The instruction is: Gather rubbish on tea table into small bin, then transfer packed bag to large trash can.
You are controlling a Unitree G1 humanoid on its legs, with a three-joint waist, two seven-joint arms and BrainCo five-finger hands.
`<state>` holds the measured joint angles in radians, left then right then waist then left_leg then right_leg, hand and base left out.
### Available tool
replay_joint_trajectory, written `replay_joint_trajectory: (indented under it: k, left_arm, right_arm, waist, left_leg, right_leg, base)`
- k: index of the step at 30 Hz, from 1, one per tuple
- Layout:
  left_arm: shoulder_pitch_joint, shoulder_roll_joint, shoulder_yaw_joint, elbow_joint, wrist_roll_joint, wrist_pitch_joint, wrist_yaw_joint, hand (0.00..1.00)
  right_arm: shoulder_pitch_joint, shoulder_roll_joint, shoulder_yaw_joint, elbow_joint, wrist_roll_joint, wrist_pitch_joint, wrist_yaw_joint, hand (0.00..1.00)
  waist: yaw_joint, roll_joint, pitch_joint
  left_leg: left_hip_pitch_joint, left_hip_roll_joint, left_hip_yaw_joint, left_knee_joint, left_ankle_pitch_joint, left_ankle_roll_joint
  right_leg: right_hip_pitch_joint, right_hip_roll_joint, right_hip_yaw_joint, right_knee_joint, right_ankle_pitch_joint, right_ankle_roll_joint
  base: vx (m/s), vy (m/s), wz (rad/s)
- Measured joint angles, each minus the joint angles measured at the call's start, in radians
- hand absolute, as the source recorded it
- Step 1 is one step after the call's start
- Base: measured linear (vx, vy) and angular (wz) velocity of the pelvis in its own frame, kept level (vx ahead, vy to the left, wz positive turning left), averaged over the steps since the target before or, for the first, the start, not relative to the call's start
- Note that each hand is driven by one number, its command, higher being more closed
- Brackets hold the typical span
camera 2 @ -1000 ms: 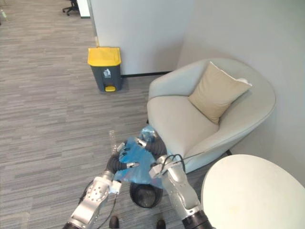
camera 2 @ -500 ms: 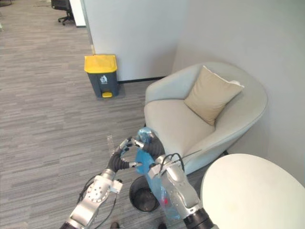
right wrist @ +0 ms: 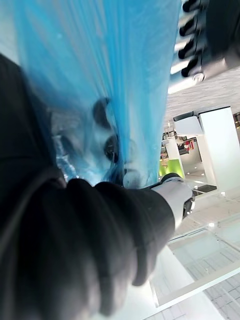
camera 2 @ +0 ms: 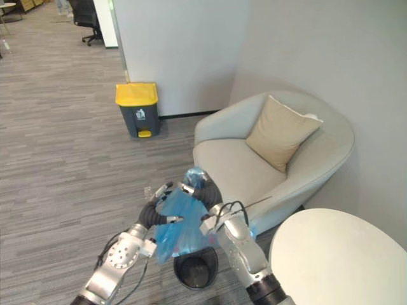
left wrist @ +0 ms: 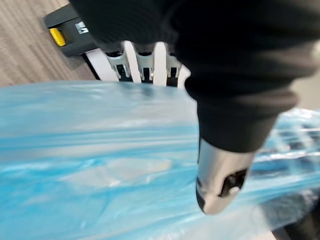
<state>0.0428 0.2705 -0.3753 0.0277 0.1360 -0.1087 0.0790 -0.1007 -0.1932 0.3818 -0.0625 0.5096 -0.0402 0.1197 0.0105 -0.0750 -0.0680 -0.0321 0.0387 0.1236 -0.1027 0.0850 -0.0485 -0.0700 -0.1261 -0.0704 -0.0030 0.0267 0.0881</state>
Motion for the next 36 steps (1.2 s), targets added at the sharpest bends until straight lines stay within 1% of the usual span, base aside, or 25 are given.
replay_joint_trajectory:
  k: [3,8,10,12,13,16,18,20,23,25,29,36]
  left_arm:
    - [-0.035,0.029,-0.022,-0.001,0.021,-0.013,-0.008,0.0]
    - [-0.058,0.039,-0.066,-0.001,0.063,-0.014,-0.025,0.0]
    - [-0.069,0.049,-0.093,0.007,0.078,-0.014,-0.025,0.0]
    - [-0.071,0.051,-0.097,0.017,0.082,-0.014,-0.024,0.0]
    - [-0.073,0.049,-0.098,0.05,0.091,-0.013,-0.022,0.0]
    - [-0.074,0.048,-0.098,0.103,0.099,-0.011,-0.017,0.0]
    - [-0.076,0.041,-0.097,0.123,0.099,-0.01,-0.013,0.0]
    - [-0.087,0.021,-0.094,0.157,0.1,-0.007,0.009,0.0]
    - [-0.093,0.005,-0.091,0.173,0.107,-0.004,0.027,0.0]
    - [-0.096,-0.02,-0.08,0.193,0.11,0.008,0.051,0.0]
    - [-0.101,-0.049,-0.072,0.212,0.107,0.015,0.075,0.0]
    - [-0.118,-0.075,-0.075,0.266,0.101,0.013,0.077,0.0]
  right_arm:
    - [-0.009,-0.014,0.024,0.0,0.003,0.0,0.01,1.0]
    - [-0.024,-0.014,0.064,0.0,0.02,0.0,0.025,1.0]
    - [-0.05,-0.016,0.104,-0.003,0.051,0.001,0.03,1.0]
    - [-0.064,-0.015,0.122,-0.006,0.068,0.001,0.034,1.0]
    - [-0.082,-0.015,0.15,-0.016,0.092,0.001,0.037,1.0]
    - [-0.087,-0.013,0.185,-0.053,0.125,0.001,0.038,1.0]
    - [-0.094,-0.008,0.203,-0.06,0.139,0.001,0.039,1.0]
    - [-0.11,-0.002,0.225,-0.061,0.167,0.001,0.039,1.0]
    - [-0.126,-0.001,0.244,-0.061,0.168,0.001,0.038,1.0]
    - [-0.13,0.002,0.253,-0.061,0.17,0.001,0.038,1.0]
    - [-0.14,0.019,0.263,-0.061,0.205,0.003,0.036,1.0]
    - [-0.181,0.037,0.326,-0.061,0.209,0.014,0.031,1.0]
  waist:
    - [-0.001,0.0,0.0]
    - [-0.004,-0.001,-0.001]
    - [-0.006,-0.001,-0.001]
    - [-0.007,-0.001,-0.001]
    - [-0.01,-0.002,-0.002]
    - [-0.011,-0.005,-0.004]
    - [-0.012,-0.009,-0.006]
    - [-0.012,-0.013,-0.01]
    - [-0.013,-0.014,-0.01]
    - [-0.013,-0.014,-0.01]
    - [-0.013,-0.014,-0.01]
    - [-0.014,-0.014,-0.009]
  left_leg:
    - [0.0,0.0,0.001,0.0,0.003,-0.001]
    - [0.001,0.0,0.003,0.0,0.003,-0.001]
    - [0.001,0.003,0.004,0.0,0.003,-0.001]
    - [0.001,0.004,0.005,0.0,0.002,-0.001]
    - [-0.001,0.005,0.008,0.0,0.002,-0.002]
    - [-0.002,0.006,0.013,0.0,0.001,-0.003]
    - [-0.002,0.005,0.017,0.0,0.001,-0.004]
    - [-0.002,0.005,0.018,0.0,0.0,-0.004]
    - [-0.002,0.005,0.018,0.0,-0.001,-0.005]
    - [-0.003,0.006,0.019,0.0,-0.001,-0.006]
    - [-0.003,0.006,0.021,0.0,-0.002,-0.007]
    - [-0.003,0.006,0.025,0.0,-0.004,-0.01]
  right_leg:
    - [0.0,0.0,0.0,0.0,0.0,0.0]
    - [-0.001,0.0,0.002,0.0,0.0,0.0]
    - [-0.001,0.002,0.008,-0.004,0.003,-0.001]
    - [-0.001,0.003,0.011,-0.005,0.004,-0.002]
    - [-0.001,0.005,0.018,-0.013,0.008,-0.002]
    - [-0.001,0.005,0.024,-0.024,0.014,-0.002]
    - [-0.002,0.005,0.027,-0.025,0.015,-0.001]
    - [-0.002,0.005,0.028,-0.025,0.016,-0.001]
    - [-0.003,0.005,0.03,-0.025,0.016,-0.001]
    - [-0.003,0.005,0.03,-0.026,0.016,-0.001]
    - [-0.005,0.006,0.034,-0.026,0.016,-0.001]
    - [-0.007,0.006,0.038,-0.028,0.016,-0.001]
  base:
    - [0.0,0.0,0.0]
    - [0.0,0.0,0.0]
    - [0.0,0.0,0.0]
    - [0.0,-0.003,-0.02]
    - [0.0,-0.005,-0.06]
    - [0.0,-0.002,-0.06]
    - [0.0,0.002,-0.05]
    - [0.0,0.0,0.0]
    - [0.0,0.0,0.0]
    - [0.0,0.0,0.0]
    - [0.0,0.0,0.0]
    - [0.0,0.0,0.0]
